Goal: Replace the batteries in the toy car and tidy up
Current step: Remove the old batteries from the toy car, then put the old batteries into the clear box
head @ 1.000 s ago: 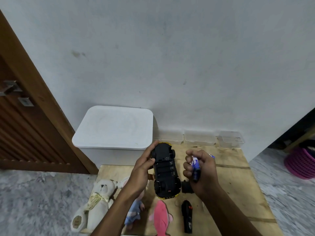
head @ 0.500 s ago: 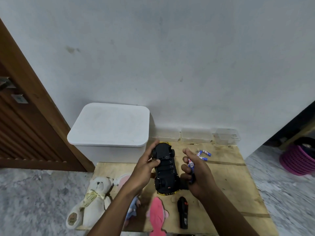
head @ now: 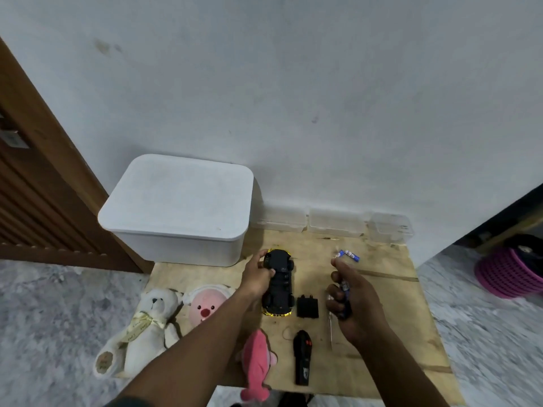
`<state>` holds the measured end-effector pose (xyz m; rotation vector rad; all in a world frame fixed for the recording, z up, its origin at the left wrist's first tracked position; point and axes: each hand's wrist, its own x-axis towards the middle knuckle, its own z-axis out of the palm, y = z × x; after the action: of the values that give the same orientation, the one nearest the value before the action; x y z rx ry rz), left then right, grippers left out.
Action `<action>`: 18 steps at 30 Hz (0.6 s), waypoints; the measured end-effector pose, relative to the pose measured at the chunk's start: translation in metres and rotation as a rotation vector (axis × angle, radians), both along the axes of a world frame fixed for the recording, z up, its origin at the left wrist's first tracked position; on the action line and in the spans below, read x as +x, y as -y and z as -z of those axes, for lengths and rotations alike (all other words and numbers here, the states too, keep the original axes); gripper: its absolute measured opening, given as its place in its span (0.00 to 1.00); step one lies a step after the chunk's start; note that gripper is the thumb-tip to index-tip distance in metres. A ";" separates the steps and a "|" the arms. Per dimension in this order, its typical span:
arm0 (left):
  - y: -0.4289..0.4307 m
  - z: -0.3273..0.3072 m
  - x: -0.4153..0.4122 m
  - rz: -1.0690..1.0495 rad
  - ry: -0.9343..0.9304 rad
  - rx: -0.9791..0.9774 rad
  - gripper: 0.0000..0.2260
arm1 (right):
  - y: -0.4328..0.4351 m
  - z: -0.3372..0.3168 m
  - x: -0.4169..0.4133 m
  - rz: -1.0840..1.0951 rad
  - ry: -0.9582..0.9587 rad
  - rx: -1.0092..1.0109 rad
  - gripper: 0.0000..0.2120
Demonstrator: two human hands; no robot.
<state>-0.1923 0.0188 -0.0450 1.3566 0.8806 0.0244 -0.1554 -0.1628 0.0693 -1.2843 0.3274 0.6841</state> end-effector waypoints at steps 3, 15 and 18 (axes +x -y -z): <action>-0.004 0.032 0.005 0.013 -0.080 0.036 0.27 | 0.008 0.005 0.005 0.001 -0.007 0.012 0.09; -0.005 0.046 0.009 0.064 -0.145 0.156 0.25 | 0.008 0.024 0.019 -0.031 -0.038 -0.036 0.07; -0.008 0.049 0.008 0.056 -0.188 0.146 0.30 | 0.002 0.026 0.020 -0.046 -0.035 -0.050 0.08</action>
<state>-0.1848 0.0270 -0.0943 1.5371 1.0133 -0.0846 -0.1359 -0.1643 0.0435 -1.3313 0.3464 0.7423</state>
